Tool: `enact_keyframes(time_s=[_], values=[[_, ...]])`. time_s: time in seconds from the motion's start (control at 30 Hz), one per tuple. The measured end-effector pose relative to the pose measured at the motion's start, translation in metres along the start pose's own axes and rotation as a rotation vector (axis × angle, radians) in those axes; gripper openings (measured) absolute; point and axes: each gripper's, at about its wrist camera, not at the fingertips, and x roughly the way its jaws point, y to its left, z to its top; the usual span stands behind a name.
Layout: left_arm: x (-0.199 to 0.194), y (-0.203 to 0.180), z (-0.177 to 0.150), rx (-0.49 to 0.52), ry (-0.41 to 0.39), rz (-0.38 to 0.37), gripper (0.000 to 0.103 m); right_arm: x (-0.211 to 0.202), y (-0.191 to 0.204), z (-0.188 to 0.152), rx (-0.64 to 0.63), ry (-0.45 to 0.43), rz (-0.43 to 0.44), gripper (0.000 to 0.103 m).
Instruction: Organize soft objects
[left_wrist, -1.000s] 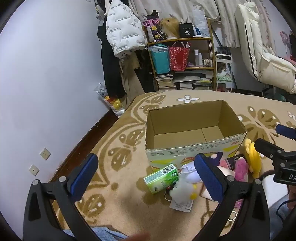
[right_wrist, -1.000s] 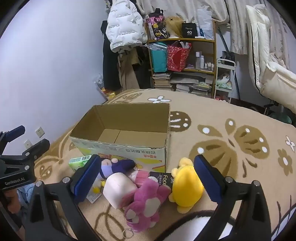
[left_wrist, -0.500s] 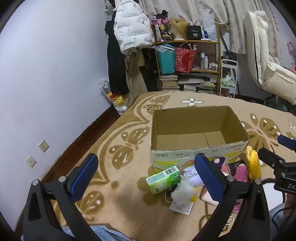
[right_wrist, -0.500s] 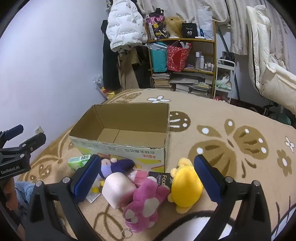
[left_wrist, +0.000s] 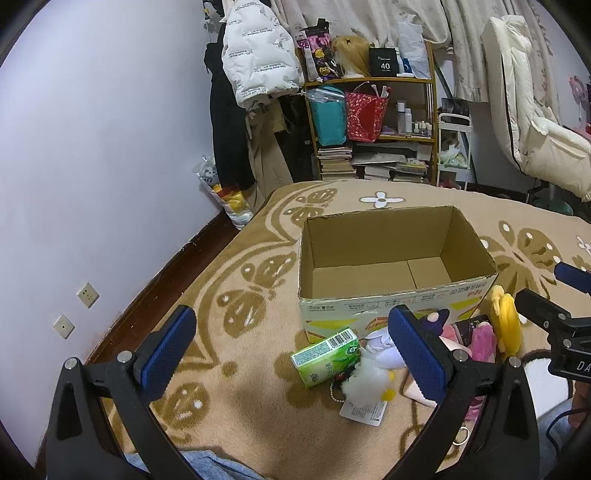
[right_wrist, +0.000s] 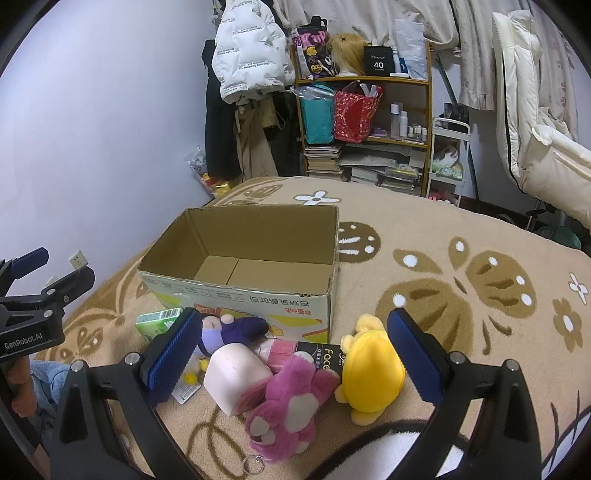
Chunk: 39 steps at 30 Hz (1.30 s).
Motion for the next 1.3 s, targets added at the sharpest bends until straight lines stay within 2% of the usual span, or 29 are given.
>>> enact_keyframes(time_s=[1.3], values=[[-0.0011,-0.0037,-0.0006,0.024,0.006,-0.003,0.103,0.0004,-0.0024,-0.0019,-0.005,0.008,-0.003,0.103]])
